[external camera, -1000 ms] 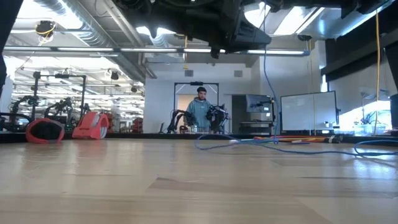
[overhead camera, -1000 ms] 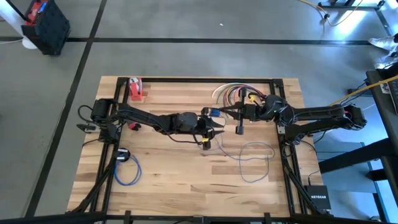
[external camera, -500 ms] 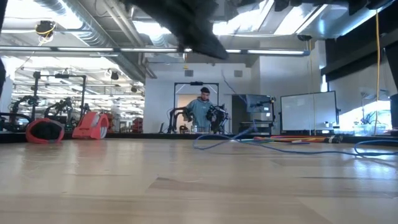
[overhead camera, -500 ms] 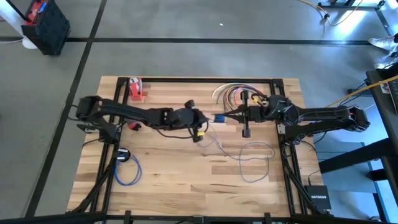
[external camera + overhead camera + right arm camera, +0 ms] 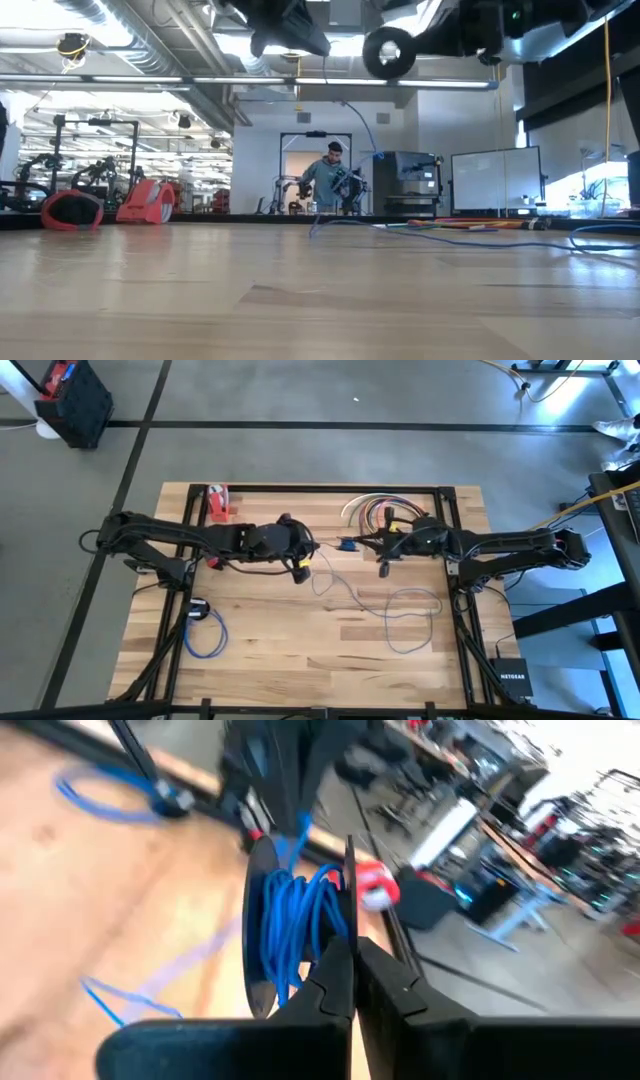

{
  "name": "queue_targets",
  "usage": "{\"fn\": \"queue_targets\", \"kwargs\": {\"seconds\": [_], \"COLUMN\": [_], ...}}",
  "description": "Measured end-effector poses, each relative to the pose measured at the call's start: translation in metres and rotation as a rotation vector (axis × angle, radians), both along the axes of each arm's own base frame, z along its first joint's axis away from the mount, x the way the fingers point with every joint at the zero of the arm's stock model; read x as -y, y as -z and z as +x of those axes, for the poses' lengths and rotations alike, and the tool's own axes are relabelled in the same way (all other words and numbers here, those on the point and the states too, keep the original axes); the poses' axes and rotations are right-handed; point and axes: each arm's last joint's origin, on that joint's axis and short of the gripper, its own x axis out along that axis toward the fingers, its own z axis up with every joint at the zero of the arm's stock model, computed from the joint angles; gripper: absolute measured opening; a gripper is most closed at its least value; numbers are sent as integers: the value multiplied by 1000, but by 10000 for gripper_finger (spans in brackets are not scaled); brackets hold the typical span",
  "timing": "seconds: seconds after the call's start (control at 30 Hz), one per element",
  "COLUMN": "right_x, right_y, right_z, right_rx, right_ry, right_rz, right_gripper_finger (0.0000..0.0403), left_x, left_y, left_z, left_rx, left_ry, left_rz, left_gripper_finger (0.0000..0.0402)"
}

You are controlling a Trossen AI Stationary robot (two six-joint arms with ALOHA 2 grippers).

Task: Coil cords
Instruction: Coil the blue cable wire on the black spool

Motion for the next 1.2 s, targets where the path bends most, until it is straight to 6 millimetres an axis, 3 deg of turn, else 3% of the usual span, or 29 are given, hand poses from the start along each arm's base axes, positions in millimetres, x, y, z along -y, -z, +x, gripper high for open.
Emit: {"fn": "queue_targets", "kwargs": {"seconds": [0.37, 0.73, 0.93, 1.2], "right_x": [5, 6, 6, 7], "right_y": [12, 19, 14, -7], "right_z": [17, 31, 32, 36], "right_rx": [-17, 48, 115, 233], "right_ry": [127, 143, 143, 134], "right_rz": [-49, 28, 75, 139], "right_gripper_finger": [5, 5, 5, 5], "left_x": [12, 18, 10, 5], "left_y": [-8, 18, 37, 40], "left_z": [12, 54, 69, 72], "left_rx": [164, 311, 309, 318], "left_ry": [20, 49, 25, -4], "left_rz": [-39, 9, 5, 10], "left_gripper_finger": [3, 2, 6, 4]}}
